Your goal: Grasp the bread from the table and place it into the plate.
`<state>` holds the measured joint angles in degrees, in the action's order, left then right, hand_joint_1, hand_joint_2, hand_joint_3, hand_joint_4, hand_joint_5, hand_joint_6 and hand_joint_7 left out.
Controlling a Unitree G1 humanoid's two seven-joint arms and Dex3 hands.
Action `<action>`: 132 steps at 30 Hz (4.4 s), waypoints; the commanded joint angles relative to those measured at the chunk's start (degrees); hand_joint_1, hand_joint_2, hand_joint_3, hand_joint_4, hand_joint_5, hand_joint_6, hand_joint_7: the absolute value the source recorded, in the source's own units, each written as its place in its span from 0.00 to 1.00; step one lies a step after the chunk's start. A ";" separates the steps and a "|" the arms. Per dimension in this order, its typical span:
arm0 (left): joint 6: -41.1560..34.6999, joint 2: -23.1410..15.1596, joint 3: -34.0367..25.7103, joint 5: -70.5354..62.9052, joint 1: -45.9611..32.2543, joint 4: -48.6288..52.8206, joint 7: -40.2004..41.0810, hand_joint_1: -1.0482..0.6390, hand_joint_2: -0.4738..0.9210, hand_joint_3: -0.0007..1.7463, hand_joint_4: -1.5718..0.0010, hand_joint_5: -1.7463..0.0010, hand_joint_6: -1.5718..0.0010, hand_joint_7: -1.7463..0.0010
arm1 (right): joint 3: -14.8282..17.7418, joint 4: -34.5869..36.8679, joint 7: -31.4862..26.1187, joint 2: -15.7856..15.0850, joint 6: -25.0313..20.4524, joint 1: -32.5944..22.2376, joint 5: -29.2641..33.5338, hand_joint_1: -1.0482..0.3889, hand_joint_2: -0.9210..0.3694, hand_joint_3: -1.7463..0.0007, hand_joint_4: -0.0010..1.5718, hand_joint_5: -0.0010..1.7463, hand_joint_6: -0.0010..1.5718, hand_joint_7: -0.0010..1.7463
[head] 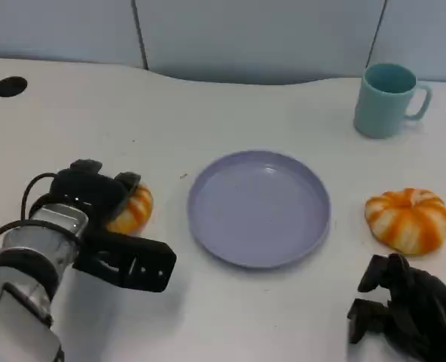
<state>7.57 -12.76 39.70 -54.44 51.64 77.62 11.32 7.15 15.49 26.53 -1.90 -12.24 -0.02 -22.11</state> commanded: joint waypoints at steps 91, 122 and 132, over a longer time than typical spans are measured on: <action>30.47 9.64 -4.48 10.12 4.87 -2.87 14.28 0.41 0.64 0.82 0.32 0.00 0.47 0.00 | -0.31 0.61 -1.79 -0.89 -3.81 -0.41 -0.01 0.42 0.00 0.75 0.78 0.68 0.69 0.65; 20.76 10.62 -2.73 9.81 6.98 -2.64 -7.94 0.09 1.00 0.28 1.00 0.99 1.00 0.98 | -0.54 0.54 -1.00 -0.16 -2.64 -0.63 -0.01 0.42 0.00 0.74 0.78 0.67 0.71 0.63; 22.64 8.54 -5.00 12.24 5.94 -3.79 -7.64 0.07 1.00 0.31 1.00 1.00 1.00 1.00 | -0.60 0.33 -1.50 -0.16 -2.83 -0.52 0.16 0.42 0.00 0.74 0.78 0.68 0.71 0.63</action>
<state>28.57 -2.60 36.44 -44.22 57.56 74.67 3.06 6.56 14.96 25.61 -1.81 -14.11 0.69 -22.32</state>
